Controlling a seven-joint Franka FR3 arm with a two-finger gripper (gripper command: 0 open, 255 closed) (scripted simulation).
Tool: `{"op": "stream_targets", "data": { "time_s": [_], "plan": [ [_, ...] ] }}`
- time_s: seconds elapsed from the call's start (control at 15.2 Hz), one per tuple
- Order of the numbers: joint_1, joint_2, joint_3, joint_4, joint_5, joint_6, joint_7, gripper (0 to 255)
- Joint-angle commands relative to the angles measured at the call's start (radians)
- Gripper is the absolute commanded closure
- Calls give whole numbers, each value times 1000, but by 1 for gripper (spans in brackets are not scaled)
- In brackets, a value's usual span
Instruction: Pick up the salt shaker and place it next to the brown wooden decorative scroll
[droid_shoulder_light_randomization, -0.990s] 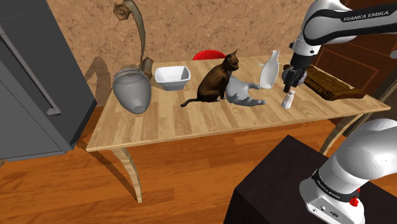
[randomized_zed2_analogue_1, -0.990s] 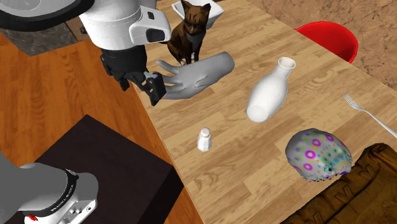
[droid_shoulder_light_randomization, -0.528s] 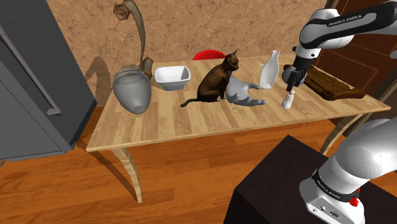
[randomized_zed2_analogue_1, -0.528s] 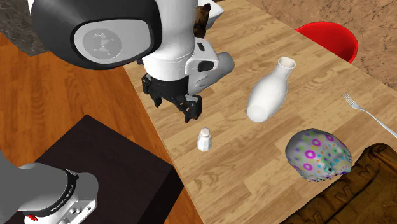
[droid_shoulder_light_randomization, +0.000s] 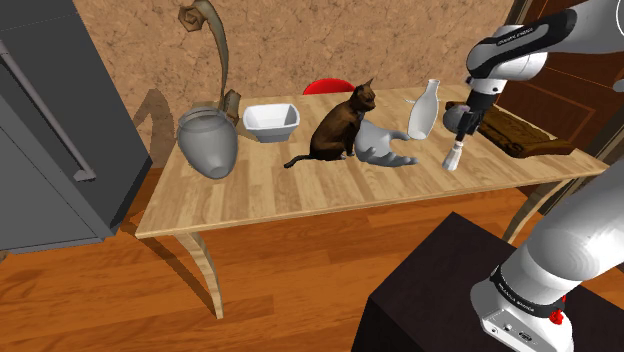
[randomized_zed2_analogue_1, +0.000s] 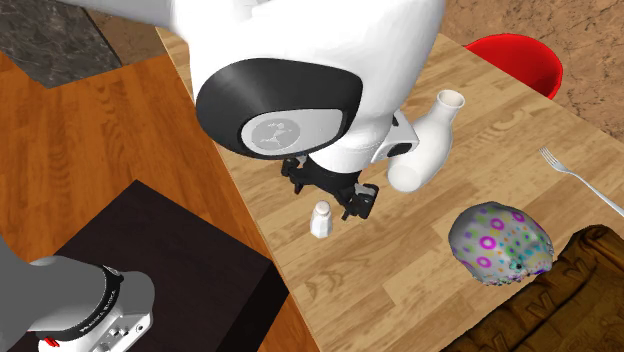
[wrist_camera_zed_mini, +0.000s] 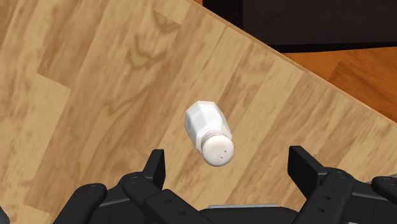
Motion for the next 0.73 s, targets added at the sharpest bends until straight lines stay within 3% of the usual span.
{"op": "stream_targets", "data": {
  "time_s": [0.0, 0.4, 0.66],
  "plan": [
    [0, 29, -10, -2, 17, 27, -20, 0],
    [3, 73, -16, -57, 45, 118, -41, 0],
    [3, 73, -16, -57, 45, 118, -41, 0]
  ]
}}
